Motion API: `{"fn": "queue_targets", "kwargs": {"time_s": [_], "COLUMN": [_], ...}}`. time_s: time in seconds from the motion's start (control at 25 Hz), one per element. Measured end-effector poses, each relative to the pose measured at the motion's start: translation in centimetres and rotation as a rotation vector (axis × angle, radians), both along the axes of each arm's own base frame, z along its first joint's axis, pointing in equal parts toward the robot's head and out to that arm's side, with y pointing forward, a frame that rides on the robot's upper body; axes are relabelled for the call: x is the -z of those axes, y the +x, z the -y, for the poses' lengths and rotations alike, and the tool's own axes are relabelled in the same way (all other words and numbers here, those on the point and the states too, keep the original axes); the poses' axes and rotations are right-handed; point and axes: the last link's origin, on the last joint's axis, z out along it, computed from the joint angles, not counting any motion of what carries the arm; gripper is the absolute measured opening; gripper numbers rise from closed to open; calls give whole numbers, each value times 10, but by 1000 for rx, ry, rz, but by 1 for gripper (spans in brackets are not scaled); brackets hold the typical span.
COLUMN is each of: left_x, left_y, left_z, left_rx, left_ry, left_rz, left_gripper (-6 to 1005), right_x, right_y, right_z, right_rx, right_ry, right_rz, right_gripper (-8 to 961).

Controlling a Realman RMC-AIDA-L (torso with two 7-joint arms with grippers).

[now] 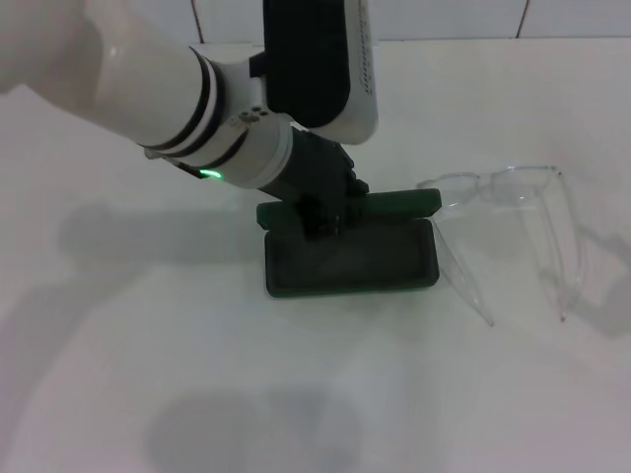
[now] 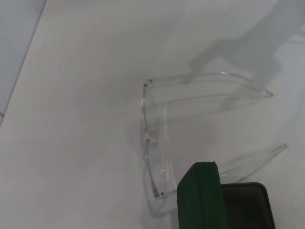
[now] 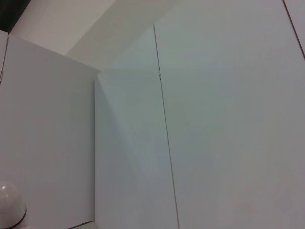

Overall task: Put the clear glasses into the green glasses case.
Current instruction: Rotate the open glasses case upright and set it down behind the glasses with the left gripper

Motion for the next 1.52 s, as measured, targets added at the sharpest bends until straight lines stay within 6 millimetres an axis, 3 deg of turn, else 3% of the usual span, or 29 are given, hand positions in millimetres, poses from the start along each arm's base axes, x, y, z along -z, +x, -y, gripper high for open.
{"fn": "queue_targets", "kwargs": {"time_s": [0.56, 0.76, 0.96, 1.2, 1.36, 1.52], "left_x": [8, 5, -3, -15, -19, -15], "left_y": [-1, 1, 2, 1, -9, -19], "left_z": [5, 6, 5, -9, -30, -36], "left_rx": [41, 51, 60, 54, 36, 6], "left_ry": [-17, -4, 49, 211, 366, 372], "left_rz": [-44, -39, -7, 56, 118, 106], "left_gripper": [252, 408, 412, 411, 408, 395], "right_x": [0, 0, 0, 0, 1, 3], "right_y": [1, 3, 2, 3, 3, 3], "right_z": [1, 3, 4, 4, 4, 4], "right_rx": [5, 12, 9, 14, 18, 21], "right_ry": [1, 1, 1, -2, -9, -11], "right_rz": [1, 2, 1, -7, -5, -10], "right_gripper": [779, 779, 779, 780, 780, 780]}}
